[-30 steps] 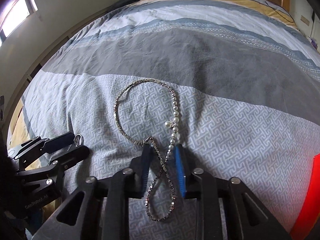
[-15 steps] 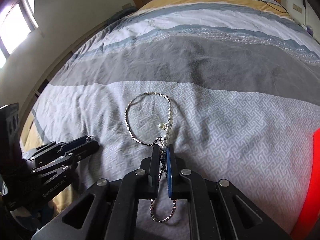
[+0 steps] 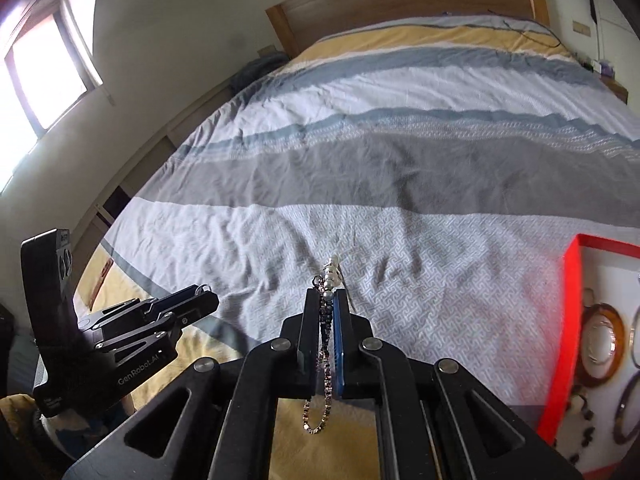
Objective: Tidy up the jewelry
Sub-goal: 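Carry the ring with the left gripper while the right carries the necklace into the red box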
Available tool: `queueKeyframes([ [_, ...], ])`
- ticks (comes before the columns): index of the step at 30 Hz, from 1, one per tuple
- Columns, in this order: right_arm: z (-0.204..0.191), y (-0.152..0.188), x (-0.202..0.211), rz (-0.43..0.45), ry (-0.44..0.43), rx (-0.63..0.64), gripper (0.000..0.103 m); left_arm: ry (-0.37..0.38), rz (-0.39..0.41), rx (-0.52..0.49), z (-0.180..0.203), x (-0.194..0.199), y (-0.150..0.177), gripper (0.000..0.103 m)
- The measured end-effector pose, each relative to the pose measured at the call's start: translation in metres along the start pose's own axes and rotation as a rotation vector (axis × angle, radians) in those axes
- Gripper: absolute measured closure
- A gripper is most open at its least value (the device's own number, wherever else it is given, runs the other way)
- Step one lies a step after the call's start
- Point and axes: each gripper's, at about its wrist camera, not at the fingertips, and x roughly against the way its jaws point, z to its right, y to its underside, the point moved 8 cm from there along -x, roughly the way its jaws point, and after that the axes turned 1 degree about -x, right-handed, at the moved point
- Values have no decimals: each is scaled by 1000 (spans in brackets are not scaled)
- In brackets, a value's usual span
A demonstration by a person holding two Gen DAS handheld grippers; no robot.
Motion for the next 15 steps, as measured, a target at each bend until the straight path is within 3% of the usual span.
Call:
queueKeyframes([
  [8, 12, -6, 76, 101, 34, -12, 97, 52, 53, -42, 54, 38, -11, 85],
  [15, 68, 0, 139, 167, 111, -55, 97, 144, 54, -105, 138, 34, -15, 85],
])
